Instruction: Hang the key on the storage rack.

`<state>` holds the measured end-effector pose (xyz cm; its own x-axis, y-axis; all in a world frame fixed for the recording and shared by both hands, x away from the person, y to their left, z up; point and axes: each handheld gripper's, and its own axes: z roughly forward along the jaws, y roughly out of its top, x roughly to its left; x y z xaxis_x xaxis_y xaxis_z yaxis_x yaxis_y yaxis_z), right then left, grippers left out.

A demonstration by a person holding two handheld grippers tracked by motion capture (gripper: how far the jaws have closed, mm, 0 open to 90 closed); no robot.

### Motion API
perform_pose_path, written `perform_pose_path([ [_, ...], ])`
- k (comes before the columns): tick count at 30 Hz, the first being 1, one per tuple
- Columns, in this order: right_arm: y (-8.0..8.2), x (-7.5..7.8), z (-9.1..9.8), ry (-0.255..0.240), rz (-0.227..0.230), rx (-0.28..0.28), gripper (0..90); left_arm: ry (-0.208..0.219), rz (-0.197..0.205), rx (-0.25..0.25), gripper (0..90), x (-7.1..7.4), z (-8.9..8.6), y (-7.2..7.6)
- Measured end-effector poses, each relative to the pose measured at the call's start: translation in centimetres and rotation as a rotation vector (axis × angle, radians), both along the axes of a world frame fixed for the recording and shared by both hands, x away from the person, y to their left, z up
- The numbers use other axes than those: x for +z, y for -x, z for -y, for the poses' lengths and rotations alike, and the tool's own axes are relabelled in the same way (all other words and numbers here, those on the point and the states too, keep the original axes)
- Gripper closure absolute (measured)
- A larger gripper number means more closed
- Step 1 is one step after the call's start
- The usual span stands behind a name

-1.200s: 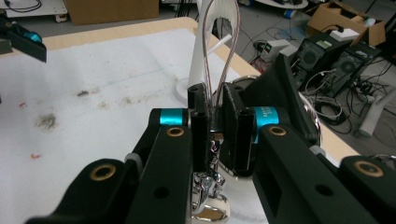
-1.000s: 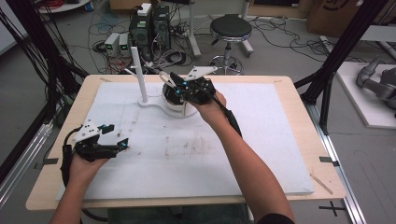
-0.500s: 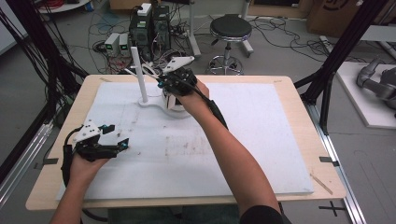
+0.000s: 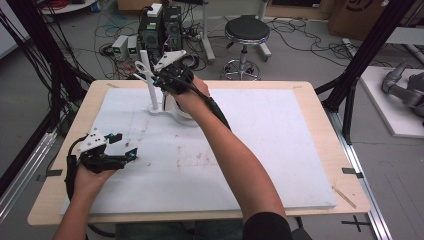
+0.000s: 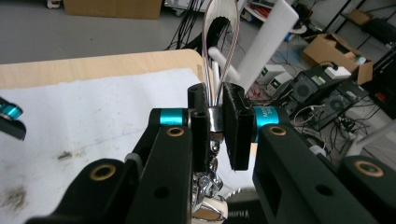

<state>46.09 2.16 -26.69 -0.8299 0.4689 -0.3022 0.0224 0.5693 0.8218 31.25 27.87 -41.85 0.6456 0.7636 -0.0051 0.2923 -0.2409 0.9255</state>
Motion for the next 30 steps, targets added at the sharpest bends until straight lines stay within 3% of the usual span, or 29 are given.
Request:
perform_pose_path([
  [10, -0.5, -0.1, -1.7, 0.041, 0.015, 0.003, 82.8, 0.006, 0.0, 0.006, 18.9, -0.1, -0.3, 0.1],
  [30, -2.1, -2.1, -1.6, 0.094, -0.011, -0.042, 82.7, 0.006, -0.011, 0.011, 18.9, -0.3, -0.5, 0.1],
])
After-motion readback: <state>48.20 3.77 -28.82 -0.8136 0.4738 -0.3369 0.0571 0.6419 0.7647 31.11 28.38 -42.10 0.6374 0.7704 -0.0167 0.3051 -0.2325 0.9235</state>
